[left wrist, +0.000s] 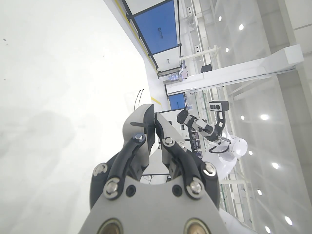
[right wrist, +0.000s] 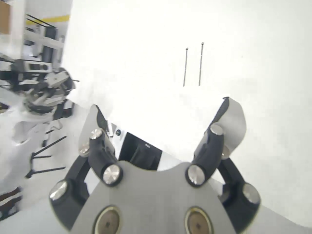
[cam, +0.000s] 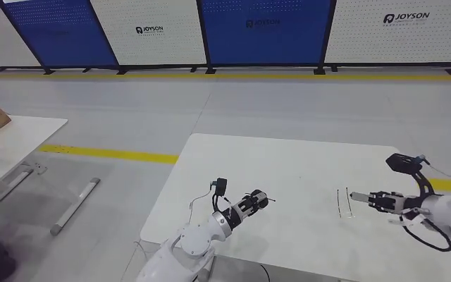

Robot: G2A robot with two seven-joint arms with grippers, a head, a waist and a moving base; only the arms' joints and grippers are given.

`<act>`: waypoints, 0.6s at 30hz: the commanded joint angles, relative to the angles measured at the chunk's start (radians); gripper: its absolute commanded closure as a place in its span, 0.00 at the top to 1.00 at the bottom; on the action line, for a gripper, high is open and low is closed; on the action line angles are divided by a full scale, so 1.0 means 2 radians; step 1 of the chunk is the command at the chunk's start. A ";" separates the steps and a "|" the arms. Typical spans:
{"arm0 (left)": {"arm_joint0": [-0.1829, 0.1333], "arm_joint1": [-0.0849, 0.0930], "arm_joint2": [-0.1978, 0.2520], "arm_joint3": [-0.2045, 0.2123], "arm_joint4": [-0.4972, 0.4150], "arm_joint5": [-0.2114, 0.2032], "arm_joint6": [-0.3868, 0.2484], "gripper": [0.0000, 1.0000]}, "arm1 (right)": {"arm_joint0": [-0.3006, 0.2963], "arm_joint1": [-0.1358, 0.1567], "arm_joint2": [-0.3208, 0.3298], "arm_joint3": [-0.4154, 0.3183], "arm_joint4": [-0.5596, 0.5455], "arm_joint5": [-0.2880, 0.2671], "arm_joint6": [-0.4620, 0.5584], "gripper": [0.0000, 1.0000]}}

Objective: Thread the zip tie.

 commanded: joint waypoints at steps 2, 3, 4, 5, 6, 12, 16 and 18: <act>0.000 0.000 0.000 0.000 0.000 0.000 0.000 0.00 | 0.032 0.009 -0.065 0.009 -0.039 0.010 0.000 1.00; 0.000 0.000 0.000 0.000 0.000 0.000 0.000 0.00 | 0.045 0.012 -0.080 0.019 -0.036 0.014 0.000 1.00; 0.000 0.000 0.000 0.000 0.000 0.000 0.000 0.00 | 0.059 0.013 -0.093 0.032 -0.023 0.020 0.000 1.00; 0.000 0.000 0.000 0.000 0.000 0.000 0.000 0.00 | 0.078 0.015 -0.111 0.051 0.000 0.023 0.000 1.00; 0.000 0.000 0.000 0.000 0.000 0.000 0.000 0.00 | 0.092 0.017 -0.124 0.069 0.009 0.031 0.000 1.00; 0.000 0.000 0.000 0.000 0.000 0.000 0.000 0.00 | 0.108 0.018 -0.144 0.088 0.014 0.045 0.000 1.00; 0.000 0.000 0.000 0.000 0.000 0.000 0.000 0.00 | 0.108 0.018 -0.144 0.088 0.014 0.045 0.000 1.00; 0.000 0.000 0.000 0.000 0.000 0.000 0.000 0.00 | 0.108 0.018 -0.144 0.088 0.014 0.045 0.000 1.00</act>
